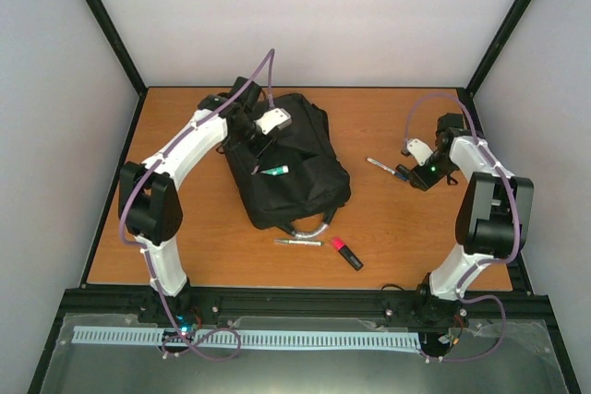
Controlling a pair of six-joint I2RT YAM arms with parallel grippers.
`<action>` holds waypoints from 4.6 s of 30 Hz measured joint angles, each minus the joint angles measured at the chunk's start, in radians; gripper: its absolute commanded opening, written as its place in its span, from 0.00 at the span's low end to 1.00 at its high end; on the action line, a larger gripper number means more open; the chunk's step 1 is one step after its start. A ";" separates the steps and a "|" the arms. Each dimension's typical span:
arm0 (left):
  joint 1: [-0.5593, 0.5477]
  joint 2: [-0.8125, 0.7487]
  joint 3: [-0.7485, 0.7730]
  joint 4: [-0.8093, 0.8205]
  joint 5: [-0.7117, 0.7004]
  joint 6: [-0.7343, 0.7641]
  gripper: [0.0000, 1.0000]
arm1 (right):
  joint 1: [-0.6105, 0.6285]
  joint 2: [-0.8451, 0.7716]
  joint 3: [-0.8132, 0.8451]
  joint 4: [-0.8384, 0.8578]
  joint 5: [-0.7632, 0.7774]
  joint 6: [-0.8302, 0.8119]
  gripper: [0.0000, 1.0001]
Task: Pack the student bag
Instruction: Pick up the stationery from the center of the board, then place the stationery in the student bag.
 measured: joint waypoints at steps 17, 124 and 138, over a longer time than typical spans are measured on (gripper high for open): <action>-0.012 0.036 0.066 -0.047 0.001 0.010 0.01 | 0.000 0.190 0.079 0.054 0.088 0.023 0.44; -0.018 0.170 0.249 -0.093 0.025 0.022 0.01 | 0.661 0.169 0.338 -0.282 -0.444 0.567 0.12; -0.017 0.171 0.267 -0.093 0.037 0.021 0.01 | 0.718 0.326 0.610 -0.223 -0.256 0.633 0.25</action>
